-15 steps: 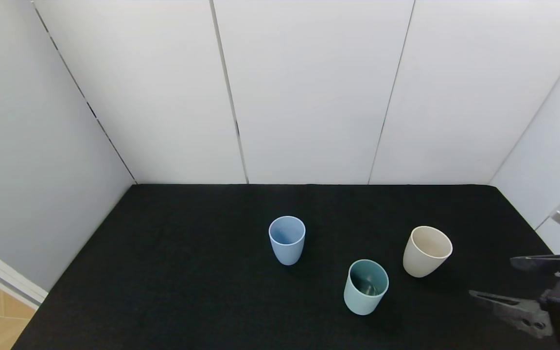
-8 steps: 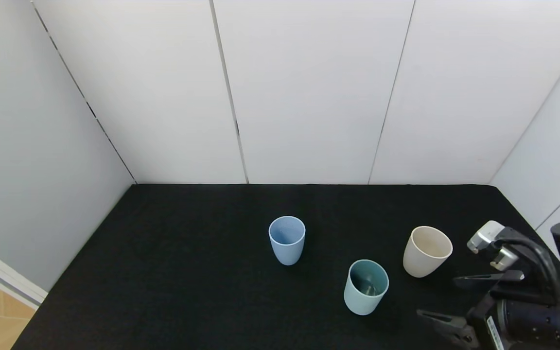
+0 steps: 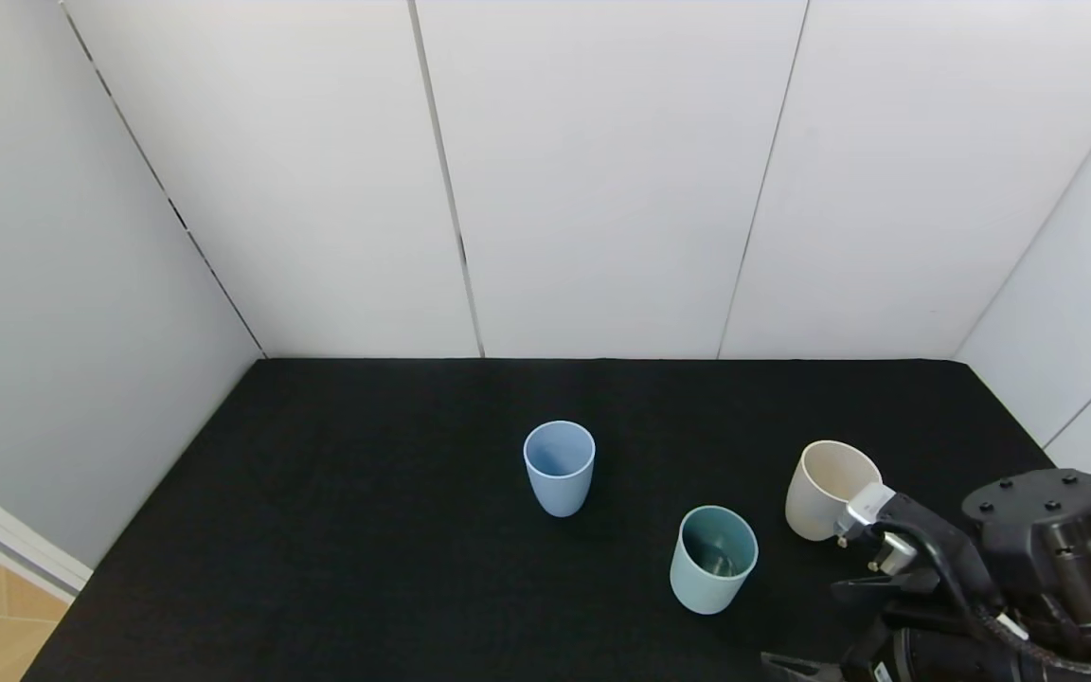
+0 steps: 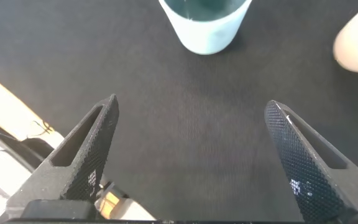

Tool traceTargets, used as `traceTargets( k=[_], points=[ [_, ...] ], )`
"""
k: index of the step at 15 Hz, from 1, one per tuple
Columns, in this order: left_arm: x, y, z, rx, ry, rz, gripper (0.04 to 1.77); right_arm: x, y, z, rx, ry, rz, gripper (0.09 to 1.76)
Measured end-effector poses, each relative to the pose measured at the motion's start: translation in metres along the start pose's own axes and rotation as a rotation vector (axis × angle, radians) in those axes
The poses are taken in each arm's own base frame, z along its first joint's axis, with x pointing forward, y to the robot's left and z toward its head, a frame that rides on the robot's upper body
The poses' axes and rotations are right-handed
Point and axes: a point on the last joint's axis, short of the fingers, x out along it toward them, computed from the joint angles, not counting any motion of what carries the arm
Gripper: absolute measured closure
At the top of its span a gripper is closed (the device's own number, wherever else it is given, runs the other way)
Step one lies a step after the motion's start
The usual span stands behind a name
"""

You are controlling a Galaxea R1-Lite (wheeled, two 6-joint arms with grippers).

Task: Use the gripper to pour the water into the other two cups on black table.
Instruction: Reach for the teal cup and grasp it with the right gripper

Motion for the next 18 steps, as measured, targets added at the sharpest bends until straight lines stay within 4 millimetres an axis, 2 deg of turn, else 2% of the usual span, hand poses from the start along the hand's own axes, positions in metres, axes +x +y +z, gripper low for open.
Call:
traceTargets(
  k=[9,18],
  points=[
    [0.0,0.0,0.0,0.0,0.0,0.0,0.09,0.065,0.004,-0.01,-0.045,-0.077,-0.037,0.14],
    [0.0,0.0,0.0,0.0,0.0,0.0,0.09,0.113,-0.005,0.015,-0.028,-0.16,-0.107,0.14]
  ],
)
